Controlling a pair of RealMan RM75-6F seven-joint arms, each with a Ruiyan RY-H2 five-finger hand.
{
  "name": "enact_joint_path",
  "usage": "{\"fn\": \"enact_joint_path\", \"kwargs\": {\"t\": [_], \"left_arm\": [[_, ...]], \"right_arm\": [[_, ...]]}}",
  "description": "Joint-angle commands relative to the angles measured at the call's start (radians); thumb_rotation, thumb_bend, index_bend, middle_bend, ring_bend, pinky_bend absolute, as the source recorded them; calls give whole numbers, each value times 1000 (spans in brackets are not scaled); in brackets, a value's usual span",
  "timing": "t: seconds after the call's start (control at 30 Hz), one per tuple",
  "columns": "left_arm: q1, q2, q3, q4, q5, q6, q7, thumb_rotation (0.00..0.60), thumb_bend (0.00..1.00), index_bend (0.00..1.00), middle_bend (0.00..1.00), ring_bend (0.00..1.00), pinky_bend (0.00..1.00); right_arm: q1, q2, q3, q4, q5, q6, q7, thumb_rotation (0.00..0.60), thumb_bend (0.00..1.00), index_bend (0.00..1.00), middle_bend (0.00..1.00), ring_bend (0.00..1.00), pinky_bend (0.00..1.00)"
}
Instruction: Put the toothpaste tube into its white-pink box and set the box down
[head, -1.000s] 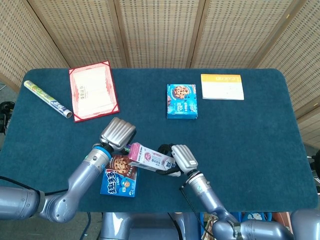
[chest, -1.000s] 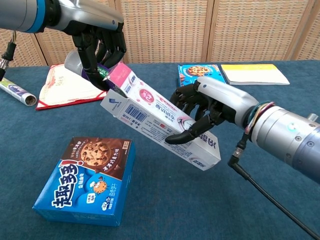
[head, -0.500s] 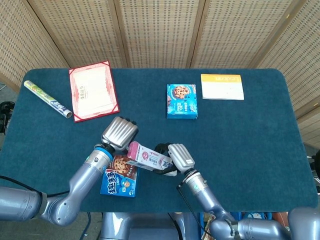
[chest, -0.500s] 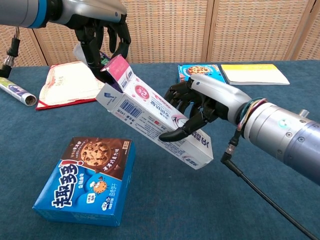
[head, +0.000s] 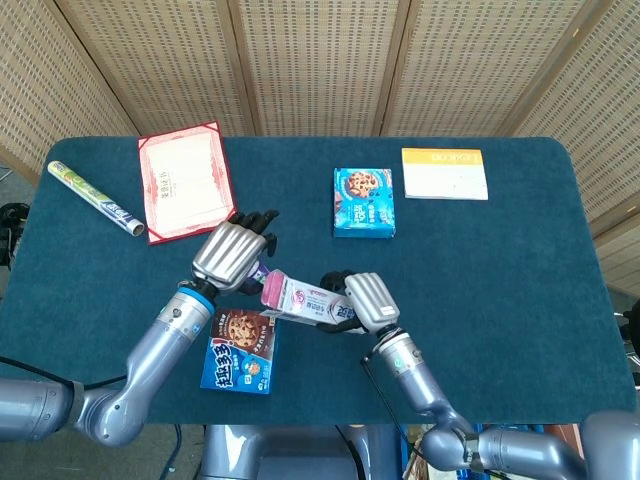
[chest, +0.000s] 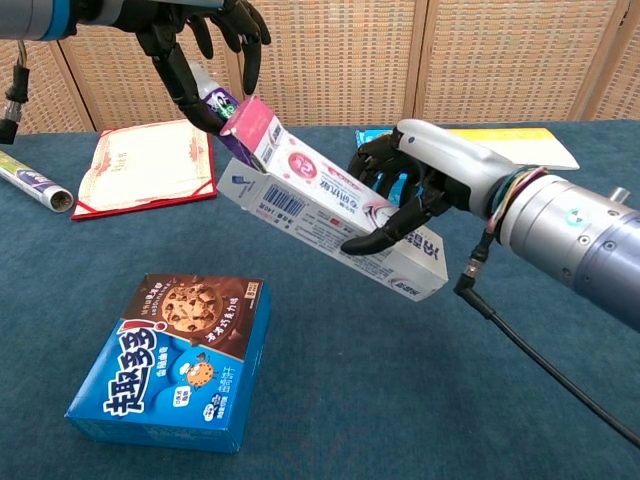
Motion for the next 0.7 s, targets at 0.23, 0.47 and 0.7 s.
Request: {"fn": "enact_joint_path", "kwargs": {"t": [0.23,0.47,0.7], "left_arm": [[35,17,-18,-8,73,-25,-54,600,326,434,101,143,183],[56,27,-31,-8,115,-38,-85,600,326,434,101,142,182],[89,21,-62,-2,176,-25,-152,600,326,434,101,142,181]], "right_arm": [[-1,22,34,3,41,7,10,600,106,660,566,452,543],[-9,33,58,-8,73,22,34,600,106,660,568,453,544],[-27,36,90,-20,114,52,72,600,106,663,572,459,543]]}}
